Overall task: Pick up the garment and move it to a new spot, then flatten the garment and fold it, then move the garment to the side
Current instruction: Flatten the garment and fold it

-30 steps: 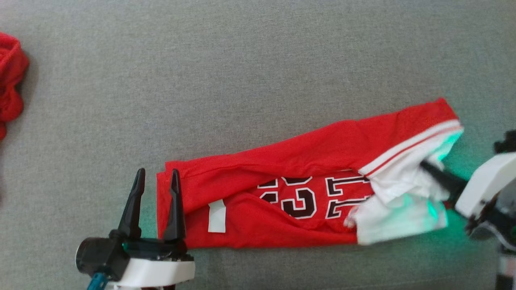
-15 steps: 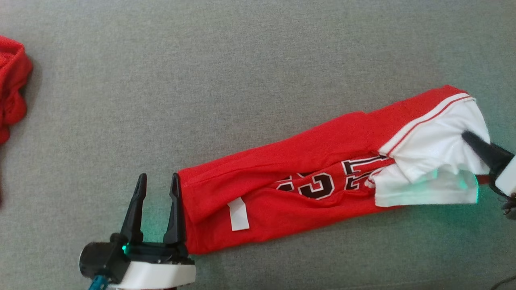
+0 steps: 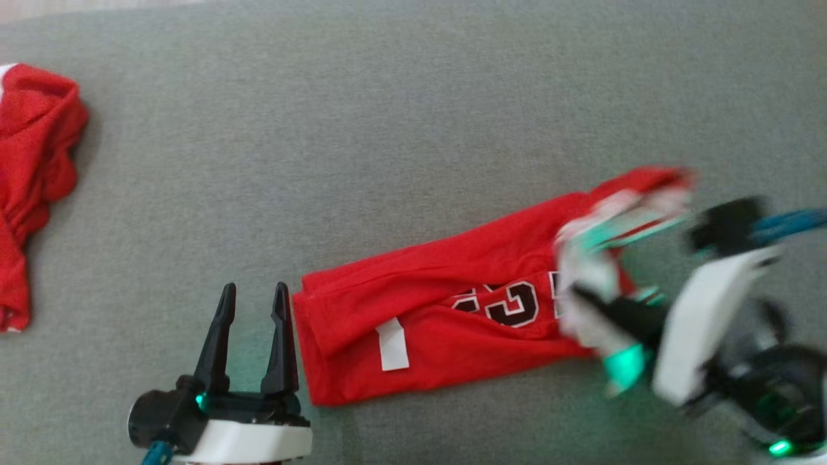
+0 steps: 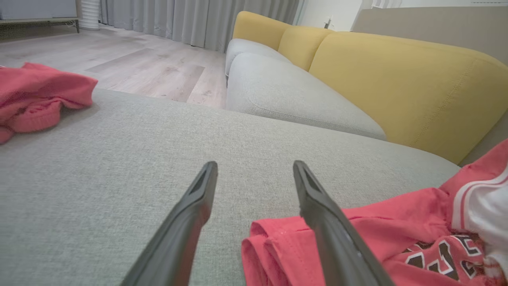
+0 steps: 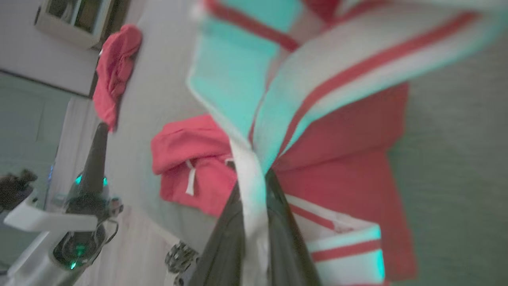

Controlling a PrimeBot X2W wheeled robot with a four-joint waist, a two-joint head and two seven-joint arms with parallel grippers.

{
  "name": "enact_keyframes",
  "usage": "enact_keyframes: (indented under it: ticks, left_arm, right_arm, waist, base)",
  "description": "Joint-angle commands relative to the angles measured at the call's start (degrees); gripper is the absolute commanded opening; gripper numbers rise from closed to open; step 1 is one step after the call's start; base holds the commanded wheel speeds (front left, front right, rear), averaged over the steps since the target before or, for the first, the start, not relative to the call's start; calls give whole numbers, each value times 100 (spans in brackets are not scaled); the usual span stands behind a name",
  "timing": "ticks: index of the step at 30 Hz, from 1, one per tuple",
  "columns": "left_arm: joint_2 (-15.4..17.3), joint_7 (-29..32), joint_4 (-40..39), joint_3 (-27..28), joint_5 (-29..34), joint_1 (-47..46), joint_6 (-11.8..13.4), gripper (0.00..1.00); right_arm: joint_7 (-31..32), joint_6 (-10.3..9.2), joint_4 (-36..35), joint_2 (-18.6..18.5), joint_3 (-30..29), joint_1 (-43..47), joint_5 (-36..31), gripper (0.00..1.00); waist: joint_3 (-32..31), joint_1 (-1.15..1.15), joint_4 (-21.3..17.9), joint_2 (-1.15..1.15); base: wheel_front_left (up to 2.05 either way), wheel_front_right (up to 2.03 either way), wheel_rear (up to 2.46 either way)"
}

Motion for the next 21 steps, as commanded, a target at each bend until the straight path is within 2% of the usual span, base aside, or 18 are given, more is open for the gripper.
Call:
enact_keyframes:
  ticks: [1,4,9,15,21]
  left_arm:
    - [-34,-54,-143,185,-39,-109,11,100]
    - [-34,-54,-122,155,-83,-91,47,100]
    - [-35,-54,-69,-45,-126,-86,83,100]
    - [-35,-54,18,-212,-164,-68,161,100]
    - [-35,-55,84,-276,-136,-12,167,100]
  right_arm:
    - [57,43,-300,41,426,66,89,0]
    - [-297,43,-184,48,1107,285,334,0]
    - [-1354,43,432,49,1957,171,765,0]
    - [-2416,43,1310,50,2480,-296,1182,0]
    - [-2919,43,1872,50,2889,-726,1377,0]
  waist:
    - [-64,0,76,0]
    - [-120,0,133,0]
    - [-151,0,306,0]
    - [-171,0,559,0]
    - [-183,0,707,0]
  base:
    - [0,0,0]
    - [0,0,0]
    - [0,0,0]
    - [0,0,0]
    - [0,0,0]
